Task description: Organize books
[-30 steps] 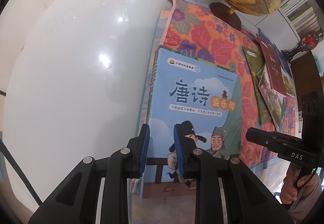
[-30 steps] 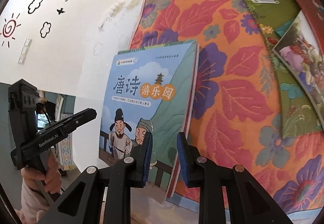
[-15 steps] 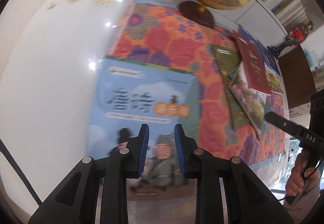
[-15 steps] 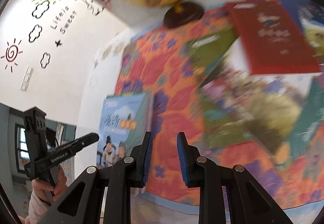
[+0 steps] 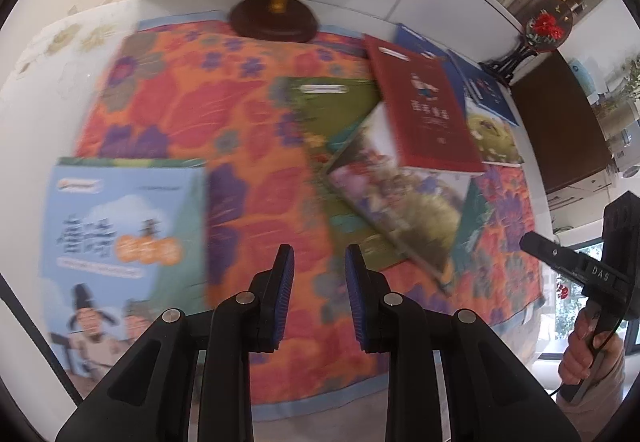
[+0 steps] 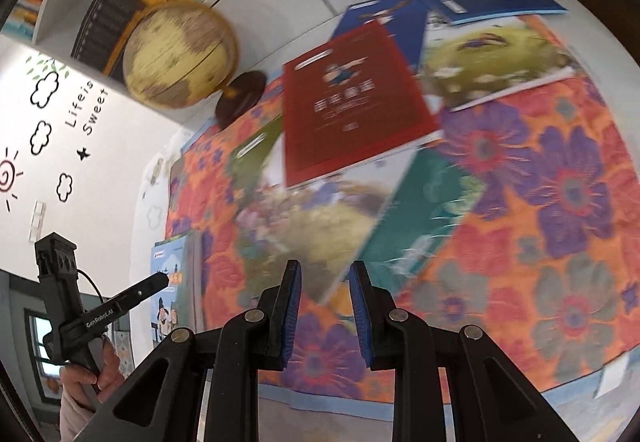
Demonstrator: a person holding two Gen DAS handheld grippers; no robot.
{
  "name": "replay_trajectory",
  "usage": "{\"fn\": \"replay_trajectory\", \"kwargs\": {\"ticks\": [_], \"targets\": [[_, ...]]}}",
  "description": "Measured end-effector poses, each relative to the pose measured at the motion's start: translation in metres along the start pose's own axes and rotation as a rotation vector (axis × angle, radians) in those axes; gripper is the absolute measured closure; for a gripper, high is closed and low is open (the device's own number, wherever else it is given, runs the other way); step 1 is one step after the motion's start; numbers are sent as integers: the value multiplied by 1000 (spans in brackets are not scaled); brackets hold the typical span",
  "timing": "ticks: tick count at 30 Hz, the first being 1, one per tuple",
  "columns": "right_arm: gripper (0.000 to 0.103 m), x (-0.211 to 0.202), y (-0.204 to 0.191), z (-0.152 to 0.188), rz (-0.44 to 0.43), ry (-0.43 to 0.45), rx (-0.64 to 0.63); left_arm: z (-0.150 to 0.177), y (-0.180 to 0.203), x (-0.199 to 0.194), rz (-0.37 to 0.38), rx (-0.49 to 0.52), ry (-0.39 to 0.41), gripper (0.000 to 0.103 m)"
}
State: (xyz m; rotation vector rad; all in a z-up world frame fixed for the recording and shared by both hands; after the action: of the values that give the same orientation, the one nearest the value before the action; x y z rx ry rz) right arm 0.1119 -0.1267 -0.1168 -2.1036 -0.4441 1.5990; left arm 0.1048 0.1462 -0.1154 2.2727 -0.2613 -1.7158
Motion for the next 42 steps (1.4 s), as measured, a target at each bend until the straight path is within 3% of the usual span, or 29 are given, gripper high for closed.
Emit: {"fn": "replay_trajectory", "kwargs": {"ticks": [5,10,15,22,24,29,34,38,42], "targets": [[79,-14,39,-38,52,98,41,-25,30,30,21,-69,25,78],[75,4,62,-85,22,123,82,-58,61,68,20,-118,64,78],[75,36,63,-117,56,79,-5,-78,79,101,-19,-98,53,78],[75,77,71,-133,121,20,-25,-85,90,124,-49,-48,37,78],[75,88,72,-130,96,-24,-9,-88,92,126,-55,-29,39,76],[69,88,62,-124,109,-38,-77,-89,99,129,-70,36,25,75],[69,76,60,-98,128,-90,-164,-64,110,124,-109,143,-14,75],[69,57,72,-39,67,-206,-190,2,118,105,-53,198,-94,75],[69,36,89,37,-18,-363,-205,76,116,90,72,204,-224,72]]}}
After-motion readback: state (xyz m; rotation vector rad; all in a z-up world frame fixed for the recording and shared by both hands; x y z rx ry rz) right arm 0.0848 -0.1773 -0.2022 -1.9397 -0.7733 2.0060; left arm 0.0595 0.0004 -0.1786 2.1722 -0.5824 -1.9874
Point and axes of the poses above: each gripper's, at about its wrist camera, not at the fingertips, and x roughly the way its jaws point, y to its right, z to its underside, the point moved 8 cm from there along x, roughly the way its jaws point, and after that the axes turned 2 degrees about -y, right-handed, at the moved point
